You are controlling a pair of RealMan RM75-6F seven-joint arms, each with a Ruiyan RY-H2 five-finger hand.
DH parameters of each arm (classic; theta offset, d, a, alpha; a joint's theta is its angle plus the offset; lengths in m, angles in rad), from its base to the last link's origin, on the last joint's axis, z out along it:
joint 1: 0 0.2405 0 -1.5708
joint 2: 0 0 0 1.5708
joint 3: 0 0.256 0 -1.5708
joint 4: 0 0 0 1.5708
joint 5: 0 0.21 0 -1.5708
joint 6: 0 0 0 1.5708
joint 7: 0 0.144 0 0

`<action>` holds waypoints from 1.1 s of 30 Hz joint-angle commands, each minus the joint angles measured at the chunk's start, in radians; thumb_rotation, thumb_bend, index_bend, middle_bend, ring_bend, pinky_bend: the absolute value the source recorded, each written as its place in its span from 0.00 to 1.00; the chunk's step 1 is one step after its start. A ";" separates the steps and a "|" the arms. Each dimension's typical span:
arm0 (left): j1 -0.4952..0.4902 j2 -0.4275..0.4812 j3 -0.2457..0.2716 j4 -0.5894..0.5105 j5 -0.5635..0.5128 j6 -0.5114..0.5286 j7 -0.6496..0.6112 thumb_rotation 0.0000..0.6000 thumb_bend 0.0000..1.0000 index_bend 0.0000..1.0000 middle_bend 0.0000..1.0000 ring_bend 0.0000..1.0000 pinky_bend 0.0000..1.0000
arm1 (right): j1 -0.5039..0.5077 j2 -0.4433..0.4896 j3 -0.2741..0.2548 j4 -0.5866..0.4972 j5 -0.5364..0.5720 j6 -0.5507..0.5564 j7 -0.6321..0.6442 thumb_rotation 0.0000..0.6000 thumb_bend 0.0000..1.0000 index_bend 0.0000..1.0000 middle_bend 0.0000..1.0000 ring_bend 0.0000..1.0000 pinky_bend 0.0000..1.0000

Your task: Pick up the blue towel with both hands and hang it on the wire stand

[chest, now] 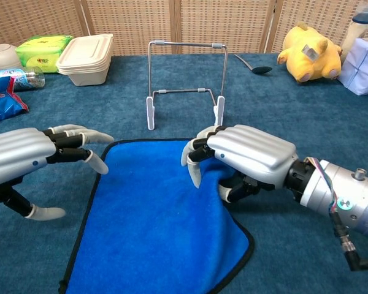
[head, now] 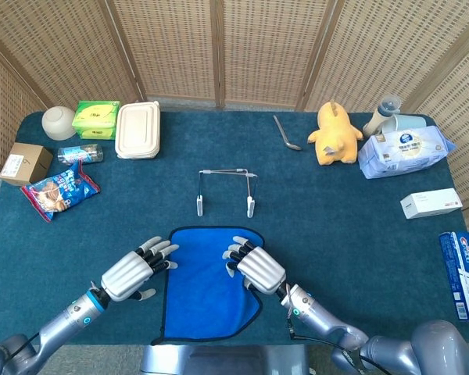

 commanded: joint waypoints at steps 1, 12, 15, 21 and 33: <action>-0.010 -0.017 0.008 0.023 0.005 0.004 -0.007 1.00 0.32 0.24 0.05 0.00 0.00 | 0.000 0.000 0.000 -0.001 0.001 -0.001 -0.002 1.00 0.48 0.67 0.32 0.24 0.17; -0.029 -0.045 0.012 0.070 -0.018 0.003 -0.015 1.00 0.33 0.24 0.06 0.00 0.00 | 0.000 -0.004 0.004 0.002 0.005 -0.006 -0.001 1.00 0.48 0.67 0.32 0.24 0.17; -0.038 -0.060 0.013 0.084 -0.023 -0.006 -0.013 1.00 0.32 0.23 0.06 0.00 0.00 | 0.000 -0.007 0.004 0.006 0.006 -0.008 0.002 1.00 0.48 0.67 0.32 0.24 0.17; -0.053 -0.088 0.015 0.106 -0.031 -0.018 -0.018 1.00 0.33 0.23 0.06 0.00 0.00 | 0.000 -0.008 0.005 0.010 0.009 -0.010 0.005 1.00 0.48 0.67 0.32 0.24 0.17; -0.074 -0.114 0.017 0.130 -0.044 -0.021 -0.023 1.00 0.32 0.23 0.06 0.00 0.00 | -0.002 -0.006 0.006 0.012 0.013 -0.011 0.006 1.00 0.48 0.67 0.32 0.24 0.17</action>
